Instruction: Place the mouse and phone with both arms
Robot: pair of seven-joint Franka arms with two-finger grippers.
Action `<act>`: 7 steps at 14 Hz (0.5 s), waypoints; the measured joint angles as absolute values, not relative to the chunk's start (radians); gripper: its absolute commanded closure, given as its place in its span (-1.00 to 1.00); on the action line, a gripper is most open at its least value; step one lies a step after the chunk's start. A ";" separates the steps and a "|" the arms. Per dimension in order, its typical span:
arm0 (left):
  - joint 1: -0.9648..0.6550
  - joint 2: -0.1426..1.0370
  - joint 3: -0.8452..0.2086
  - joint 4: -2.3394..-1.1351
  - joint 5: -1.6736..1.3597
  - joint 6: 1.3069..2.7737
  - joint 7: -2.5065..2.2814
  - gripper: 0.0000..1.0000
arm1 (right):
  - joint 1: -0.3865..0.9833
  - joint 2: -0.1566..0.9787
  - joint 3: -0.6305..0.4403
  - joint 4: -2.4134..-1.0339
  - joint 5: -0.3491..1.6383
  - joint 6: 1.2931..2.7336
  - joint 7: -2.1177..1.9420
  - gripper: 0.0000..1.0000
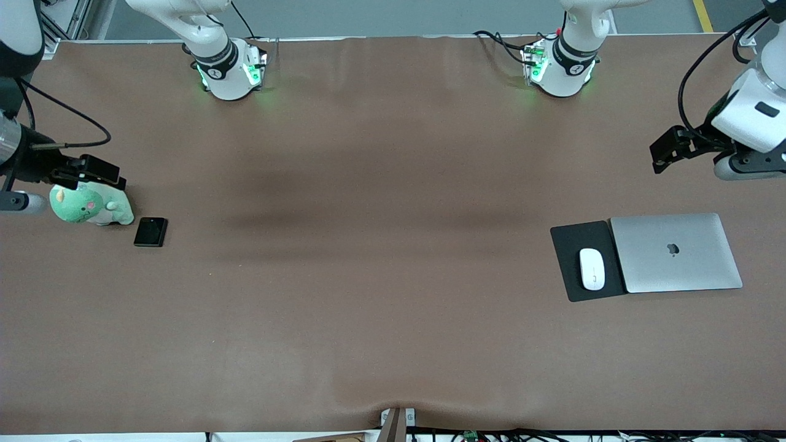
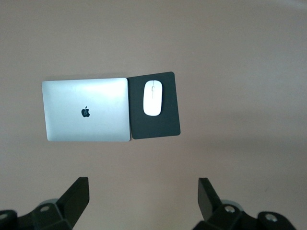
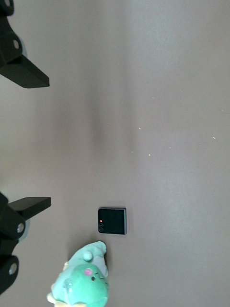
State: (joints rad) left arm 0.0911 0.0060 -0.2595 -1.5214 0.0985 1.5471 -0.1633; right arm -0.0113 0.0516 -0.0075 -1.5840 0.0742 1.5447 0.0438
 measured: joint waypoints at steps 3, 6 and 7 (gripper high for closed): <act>0.068 -0.036 -0.237 -1.556 0.094 1.521 -0.163 -1.00 | -0.011 0.019 -0.003 -1.609 0.072 1.505 0.059 -1.00; 0.047 -0.064 -0.200 -1.570 0.056 1.489 -0.163 -1.00 | -0.012 0.016 -0.002 -1.611 0.071 1.490 0.059 -1.00; 0.033 -0.070 -0.172 -1.573 0.043 1.481 -0.158 -1.00 | -0.011 0.015 -0.001 -1.608 0.070 1.484 0.059 -1.00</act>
